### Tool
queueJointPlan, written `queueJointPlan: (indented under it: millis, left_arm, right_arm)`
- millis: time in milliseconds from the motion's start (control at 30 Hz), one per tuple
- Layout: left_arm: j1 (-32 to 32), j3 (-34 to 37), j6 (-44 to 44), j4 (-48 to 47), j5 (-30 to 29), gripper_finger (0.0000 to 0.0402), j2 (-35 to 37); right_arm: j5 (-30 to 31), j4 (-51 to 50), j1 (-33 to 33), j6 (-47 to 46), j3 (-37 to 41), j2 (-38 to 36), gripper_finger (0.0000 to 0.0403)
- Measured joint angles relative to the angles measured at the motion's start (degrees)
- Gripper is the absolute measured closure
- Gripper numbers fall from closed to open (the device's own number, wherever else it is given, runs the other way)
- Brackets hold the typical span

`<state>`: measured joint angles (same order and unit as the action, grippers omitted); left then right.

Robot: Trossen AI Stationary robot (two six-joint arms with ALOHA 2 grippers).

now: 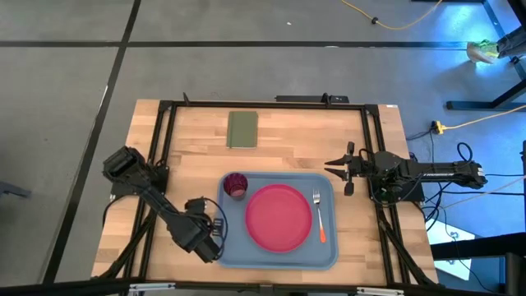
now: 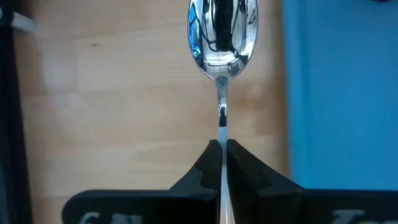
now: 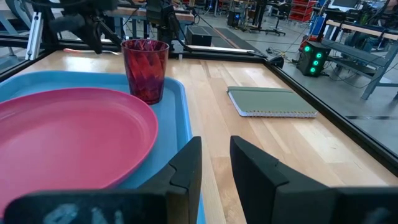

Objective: Pick and place plate/cup/fork/spoon on tray
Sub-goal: Put the orange spoon on the blue tray to the left of the pink plate

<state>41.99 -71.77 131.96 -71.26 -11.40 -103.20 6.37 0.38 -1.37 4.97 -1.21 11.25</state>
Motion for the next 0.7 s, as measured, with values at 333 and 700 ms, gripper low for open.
queueJointPlan:
  millis: [333,700]
  left_arm:
    - [-2.1,-0.6,0.1,8.4,-1.1,0.0399,-1.5]
    - [-5.1,-1.0,-3.0,13.8,-3.9,0.04,-2.5]
  right_arm:
    - [0.0,0.0,0.0,0.0,0.0,0.0,0.0313]
    - [0.0,0.0,0.0,0.0,0.0,0.0,0.0313]
